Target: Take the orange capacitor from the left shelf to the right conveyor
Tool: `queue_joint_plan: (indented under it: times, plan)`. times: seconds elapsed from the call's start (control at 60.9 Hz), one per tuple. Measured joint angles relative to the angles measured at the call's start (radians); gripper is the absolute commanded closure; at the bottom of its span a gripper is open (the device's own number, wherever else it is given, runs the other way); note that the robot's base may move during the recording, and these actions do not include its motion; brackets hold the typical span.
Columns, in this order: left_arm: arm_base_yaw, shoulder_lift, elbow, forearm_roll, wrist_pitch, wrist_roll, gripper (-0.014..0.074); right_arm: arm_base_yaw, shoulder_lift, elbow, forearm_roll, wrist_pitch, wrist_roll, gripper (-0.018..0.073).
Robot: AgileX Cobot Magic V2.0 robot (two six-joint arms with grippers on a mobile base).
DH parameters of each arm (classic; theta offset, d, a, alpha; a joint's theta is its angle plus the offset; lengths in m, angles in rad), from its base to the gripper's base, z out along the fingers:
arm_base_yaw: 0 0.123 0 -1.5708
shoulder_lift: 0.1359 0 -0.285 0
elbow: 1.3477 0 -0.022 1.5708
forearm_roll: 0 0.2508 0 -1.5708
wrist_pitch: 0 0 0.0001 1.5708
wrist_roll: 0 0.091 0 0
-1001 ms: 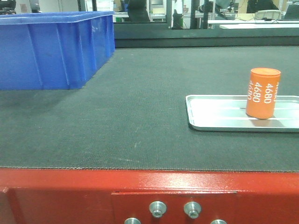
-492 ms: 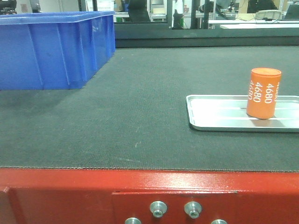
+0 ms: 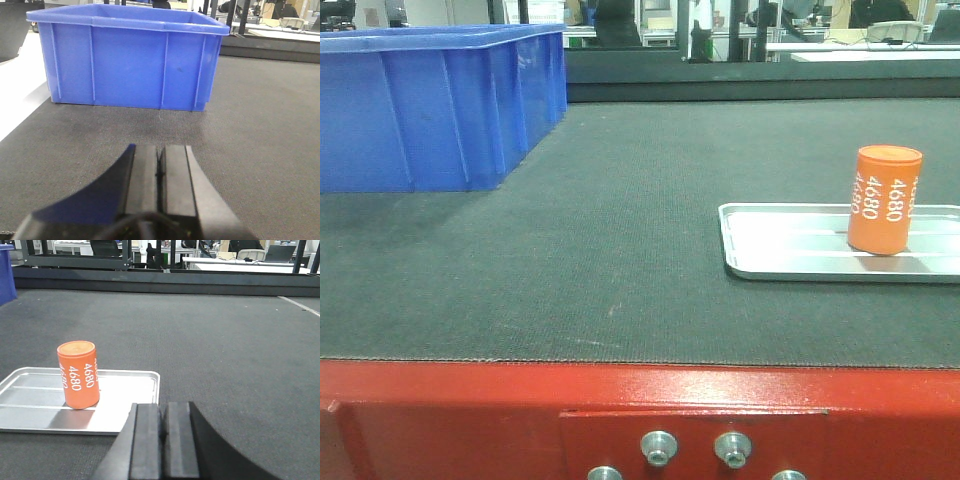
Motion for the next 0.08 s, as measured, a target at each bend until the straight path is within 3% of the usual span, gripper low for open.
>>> queue_joint_plan:
  times: [0.082]
  plan:
    - [0.0, 0.0, 0.0, 0.0, 0.0, 0.0, 0.0701, 0.0, 0.0, 0.0, 0.0, 0.0, 0.0, 0.051]
